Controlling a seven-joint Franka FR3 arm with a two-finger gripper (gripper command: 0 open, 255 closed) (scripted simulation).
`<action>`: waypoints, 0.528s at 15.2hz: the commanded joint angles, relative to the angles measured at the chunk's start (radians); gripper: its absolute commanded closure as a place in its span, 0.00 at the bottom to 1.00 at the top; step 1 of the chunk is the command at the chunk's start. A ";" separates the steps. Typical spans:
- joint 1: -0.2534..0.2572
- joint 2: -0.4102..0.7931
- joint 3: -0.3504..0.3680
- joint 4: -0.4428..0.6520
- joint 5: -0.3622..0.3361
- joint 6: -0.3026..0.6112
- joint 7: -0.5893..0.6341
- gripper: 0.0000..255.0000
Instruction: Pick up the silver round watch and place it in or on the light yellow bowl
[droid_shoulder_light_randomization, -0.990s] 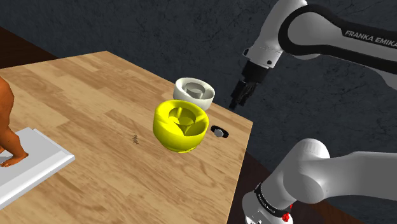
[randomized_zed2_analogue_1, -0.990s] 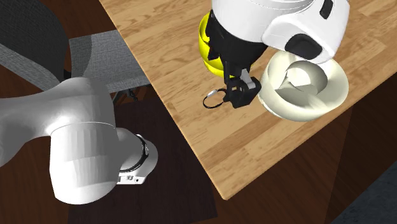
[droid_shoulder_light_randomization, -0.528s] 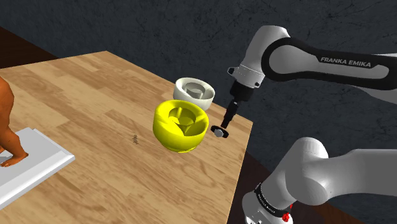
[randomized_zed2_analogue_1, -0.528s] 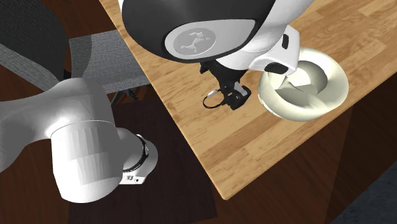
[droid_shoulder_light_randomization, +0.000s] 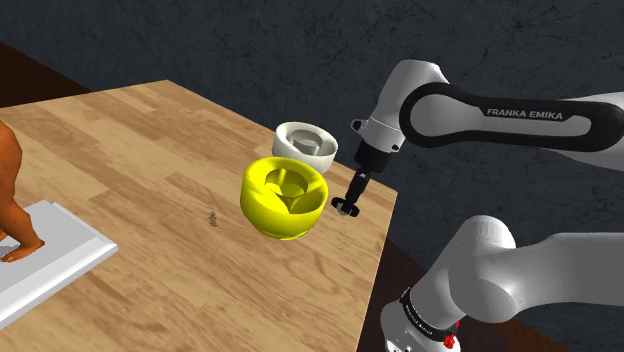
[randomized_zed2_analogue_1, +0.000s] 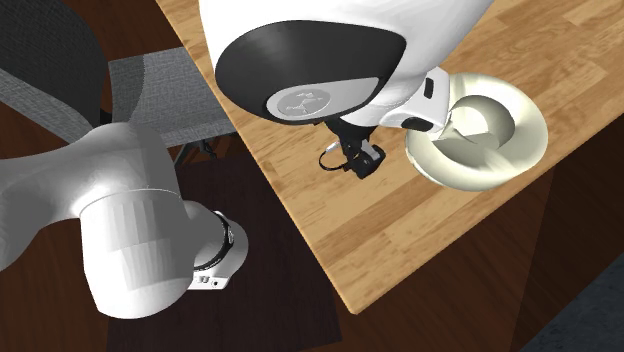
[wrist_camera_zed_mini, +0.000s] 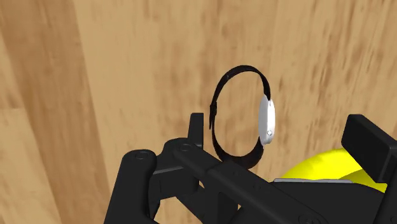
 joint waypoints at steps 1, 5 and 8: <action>0.001 0.001 0.001 -0.002 0.001 0.003 0.000 0.00; 0.001 0.001 0.001 -0.002 0.001 0.003 0.000 0.00; 0.001 0.001 0.001 -0.002 0.001 0.003 0.000 1.00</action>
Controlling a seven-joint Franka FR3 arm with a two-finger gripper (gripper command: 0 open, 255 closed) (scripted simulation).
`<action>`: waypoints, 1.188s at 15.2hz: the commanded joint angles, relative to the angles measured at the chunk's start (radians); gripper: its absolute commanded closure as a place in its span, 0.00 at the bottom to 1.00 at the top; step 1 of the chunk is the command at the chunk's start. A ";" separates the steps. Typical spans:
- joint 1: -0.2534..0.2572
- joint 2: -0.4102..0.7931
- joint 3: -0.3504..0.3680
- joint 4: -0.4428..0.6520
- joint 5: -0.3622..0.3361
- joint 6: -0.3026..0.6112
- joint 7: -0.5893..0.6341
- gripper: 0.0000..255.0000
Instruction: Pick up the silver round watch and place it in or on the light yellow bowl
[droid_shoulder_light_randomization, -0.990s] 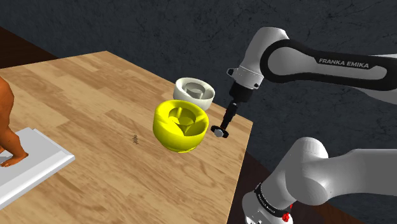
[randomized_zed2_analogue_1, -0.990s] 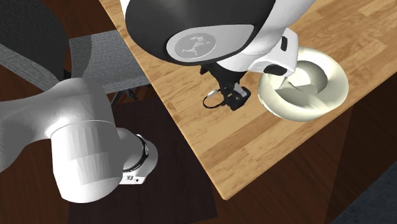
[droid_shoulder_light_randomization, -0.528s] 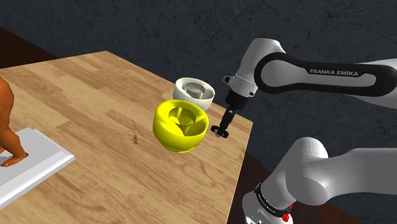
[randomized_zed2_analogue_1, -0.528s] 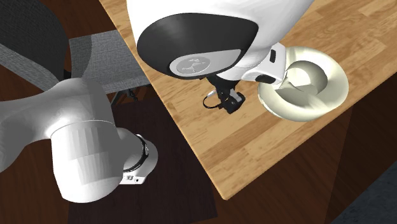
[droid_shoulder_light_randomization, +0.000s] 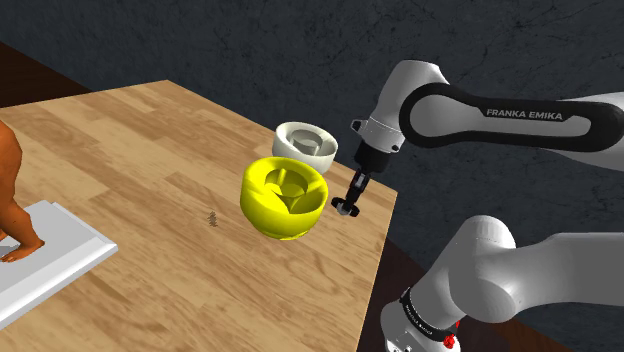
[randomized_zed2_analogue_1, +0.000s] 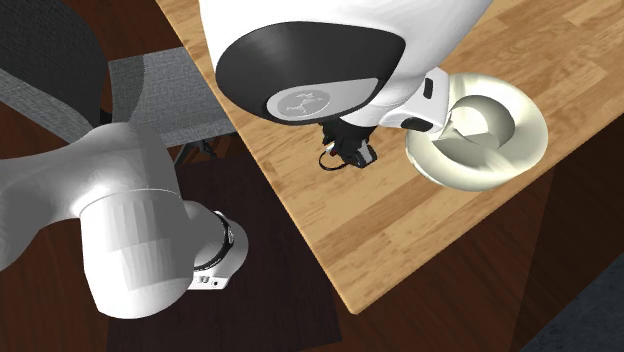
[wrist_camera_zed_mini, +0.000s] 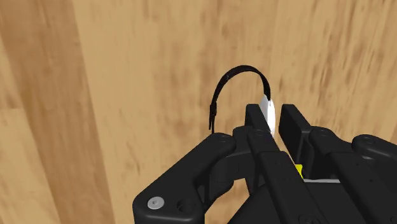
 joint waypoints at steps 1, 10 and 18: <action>0.000 0.000 0.000 0.000 0.000 0.000 0.000 1.00; 0.000 -0.009 0.001 0.035 -0.002 -0.044 0.008 1.00; 0.001 -0.021 0.003 0.136 -0.005 -0.155 0.027 1.00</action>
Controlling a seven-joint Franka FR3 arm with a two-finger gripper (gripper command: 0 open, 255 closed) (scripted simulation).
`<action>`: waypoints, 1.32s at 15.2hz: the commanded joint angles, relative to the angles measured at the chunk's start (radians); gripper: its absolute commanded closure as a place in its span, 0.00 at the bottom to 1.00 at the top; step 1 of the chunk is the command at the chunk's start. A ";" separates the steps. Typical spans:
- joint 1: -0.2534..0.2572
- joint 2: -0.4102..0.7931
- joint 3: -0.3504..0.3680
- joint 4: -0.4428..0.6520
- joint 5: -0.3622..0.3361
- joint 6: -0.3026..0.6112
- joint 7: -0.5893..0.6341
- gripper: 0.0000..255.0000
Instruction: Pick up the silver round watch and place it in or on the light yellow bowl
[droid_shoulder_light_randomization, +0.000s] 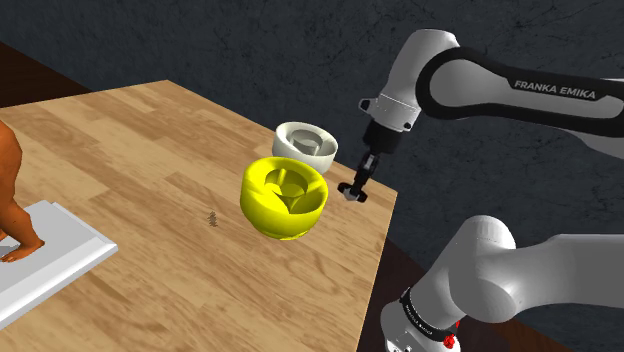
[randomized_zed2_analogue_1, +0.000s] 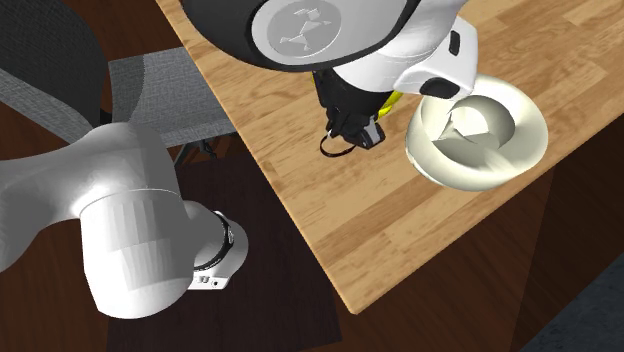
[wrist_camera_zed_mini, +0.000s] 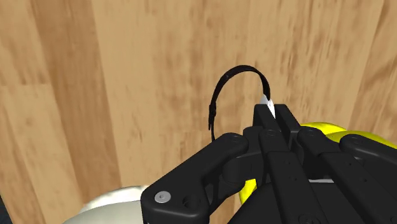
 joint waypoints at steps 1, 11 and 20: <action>0.001 -0.001 0.000 0.030 -0.001 -0.031 0.005 1.00; 0.005 0.011 0.001 0.170 -0.001 -0.158 0.027 1.00; 0.010 0.039 0.001 0.308 0.000 -0.266 0.046 1.00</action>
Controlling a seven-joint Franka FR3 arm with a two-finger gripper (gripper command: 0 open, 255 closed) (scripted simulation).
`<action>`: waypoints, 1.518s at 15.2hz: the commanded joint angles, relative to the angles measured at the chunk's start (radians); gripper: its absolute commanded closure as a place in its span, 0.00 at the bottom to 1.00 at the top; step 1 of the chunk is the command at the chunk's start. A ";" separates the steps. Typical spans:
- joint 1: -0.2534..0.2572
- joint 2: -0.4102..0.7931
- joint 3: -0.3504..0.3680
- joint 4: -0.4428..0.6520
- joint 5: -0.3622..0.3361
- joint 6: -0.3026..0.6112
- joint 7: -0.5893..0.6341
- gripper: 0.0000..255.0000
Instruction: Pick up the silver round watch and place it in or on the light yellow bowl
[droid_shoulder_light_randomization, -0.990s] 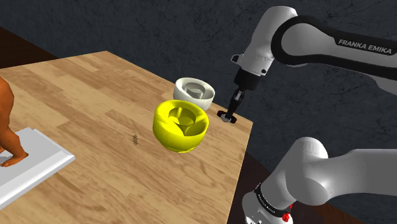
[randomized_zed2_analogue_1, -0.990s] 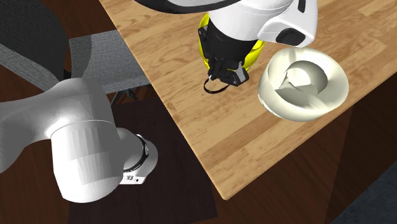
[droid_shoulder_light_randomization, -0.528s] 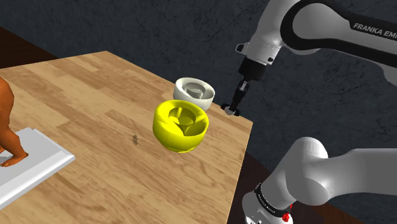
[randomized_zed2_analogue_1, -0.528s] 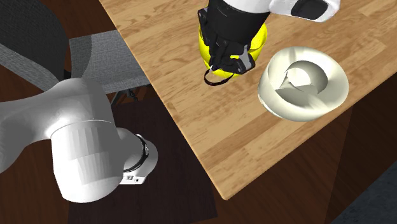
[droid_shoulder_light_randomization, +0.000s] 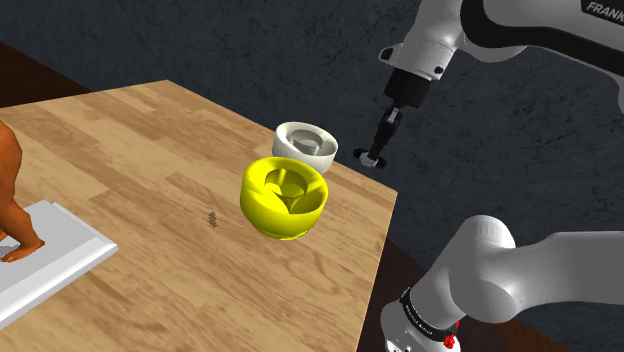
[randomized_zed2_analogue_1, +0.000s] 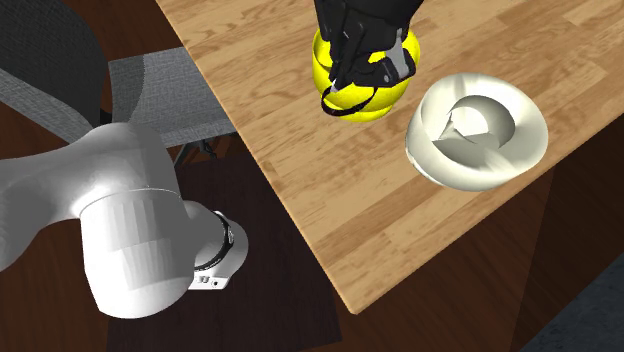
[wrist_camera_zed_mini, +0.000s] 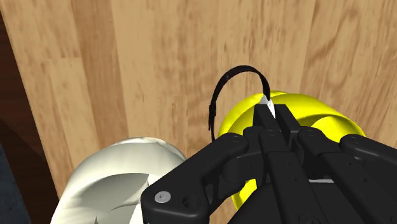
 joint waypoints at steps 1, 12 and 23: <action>0.001 0.013 -0.001 0.037 0.000 -0.025 0.003 1.00; 0.011 0.416 -0.075 0.386 -0.005 0.016 -0.079 1.00; 0.008 0.648 -0.114 0.572 0.020 0.052 -0.138 1.00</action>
